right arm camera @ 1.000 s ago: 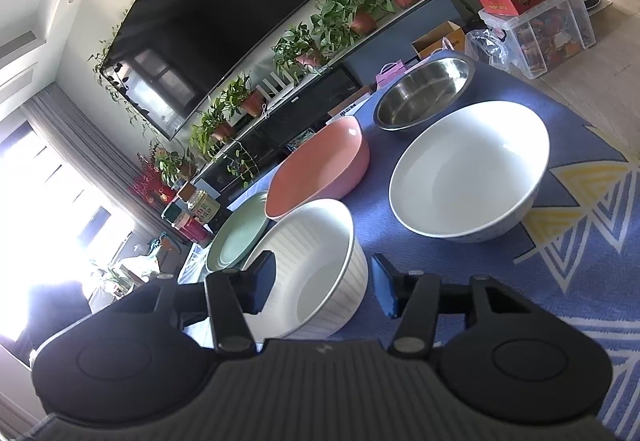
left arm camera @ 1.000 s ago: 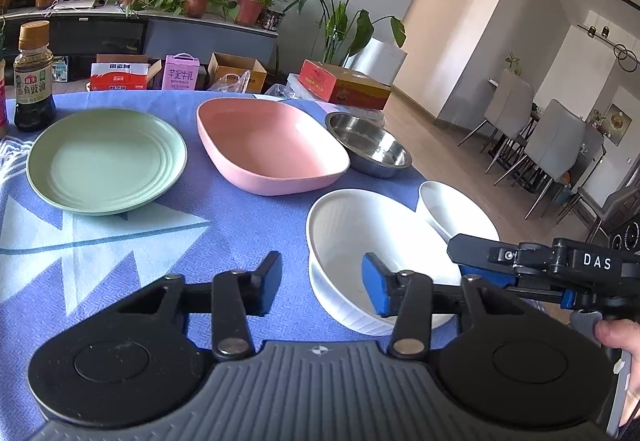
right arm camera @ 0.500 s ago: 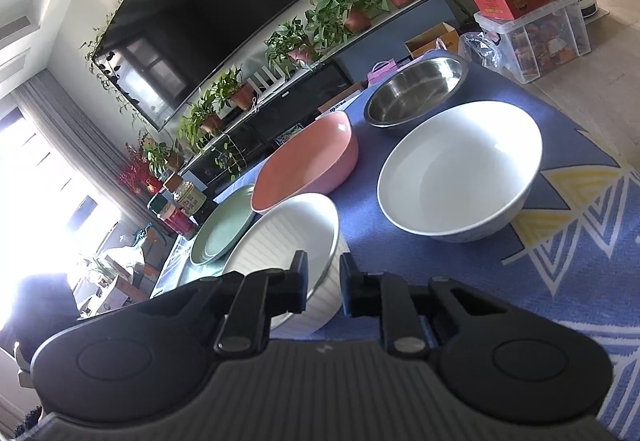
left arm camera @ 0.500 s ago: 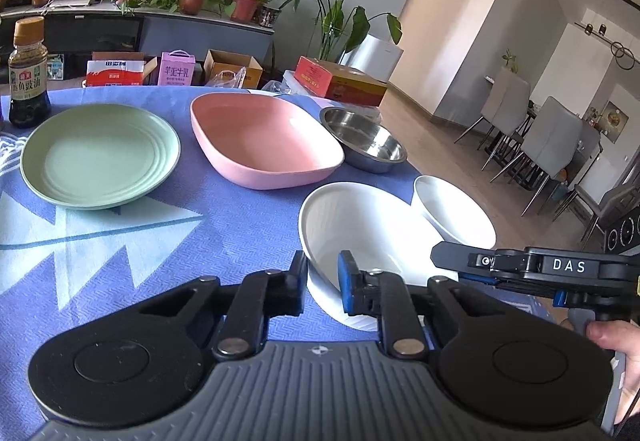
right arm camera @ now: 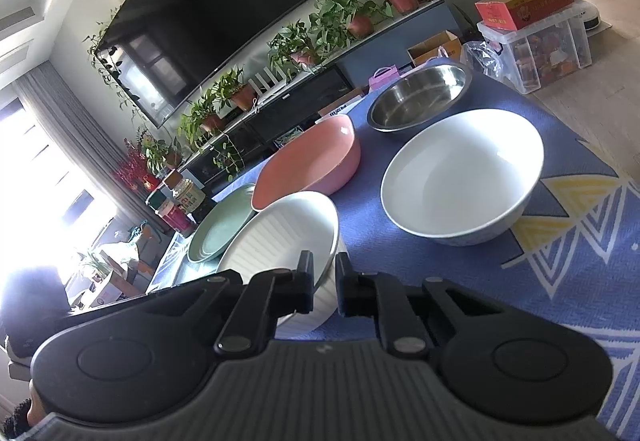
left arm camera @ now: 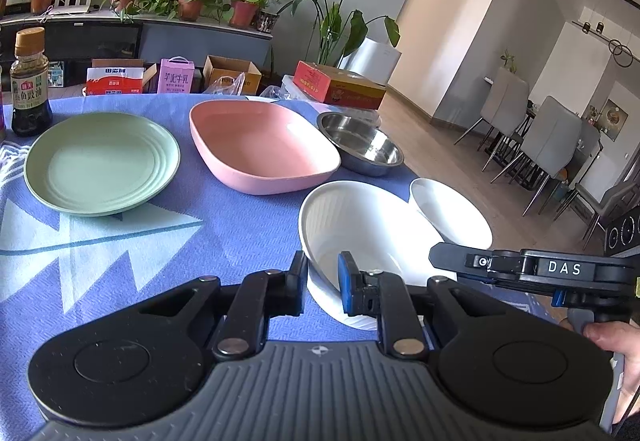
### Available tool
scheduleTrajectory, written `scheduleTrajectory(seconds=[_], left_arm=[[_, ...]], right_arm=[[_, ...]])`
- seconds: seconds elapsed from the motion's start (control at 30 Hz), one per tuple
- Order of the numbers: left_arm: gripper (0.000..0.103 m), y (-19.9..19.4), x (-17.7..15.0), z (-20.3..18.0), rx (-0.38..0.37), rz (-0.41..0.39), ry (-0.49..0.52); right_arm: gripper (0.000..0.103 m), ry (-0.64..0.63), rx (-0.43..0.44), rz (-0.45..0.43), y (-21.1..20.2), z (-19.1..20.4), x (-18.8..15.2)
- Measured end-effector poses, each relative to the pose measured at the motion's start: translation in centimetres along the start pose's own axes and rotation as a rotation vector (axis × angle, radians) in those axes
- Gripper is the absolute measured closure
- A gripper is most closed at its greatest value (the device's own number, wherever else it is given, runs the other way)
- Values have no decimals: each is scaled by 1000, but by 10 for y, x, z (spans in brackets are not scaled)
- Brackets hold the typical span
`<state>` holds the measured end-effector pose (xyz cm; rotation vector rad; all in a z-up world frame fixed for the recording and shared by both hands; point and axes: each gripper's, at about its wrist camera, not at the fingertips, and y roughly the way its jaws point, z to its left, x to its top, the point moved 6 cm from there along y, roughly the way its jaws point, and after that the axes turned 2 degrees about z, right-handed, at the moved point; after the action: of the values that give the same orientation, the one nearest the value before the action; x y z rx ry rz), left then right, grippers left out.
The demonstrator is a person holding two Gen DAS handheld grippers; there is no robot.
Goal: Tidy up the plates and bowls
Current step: 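Close both grippers on the rim of the white ribbed bowl, then lift the white bowl with both grippers and lower it into the black pot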
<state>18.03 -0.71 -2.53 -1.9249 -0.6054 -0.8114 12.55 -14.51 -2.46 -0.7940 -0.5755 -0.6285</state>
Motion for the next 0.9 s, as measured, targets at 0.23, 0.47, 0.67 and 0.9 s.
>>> scheduleTrajectory(seconds=[0.23,0.47,0.67,0.9], left_arm=[[88,-5,2,-4,5,-21,11],[88,-20,-2,-11,5,-34,26],[88,-45,-3,-29,28,-80,65],[87,-75,-8,-47,34,-99,96]], right_arm=[[55,-13,15,-19,-3,3,0],[55,-31,33,-37,-13,9,-1],[55,-71,39,-68,-29,26,-1],[55,-68,66,-95,-49,33,-7]])
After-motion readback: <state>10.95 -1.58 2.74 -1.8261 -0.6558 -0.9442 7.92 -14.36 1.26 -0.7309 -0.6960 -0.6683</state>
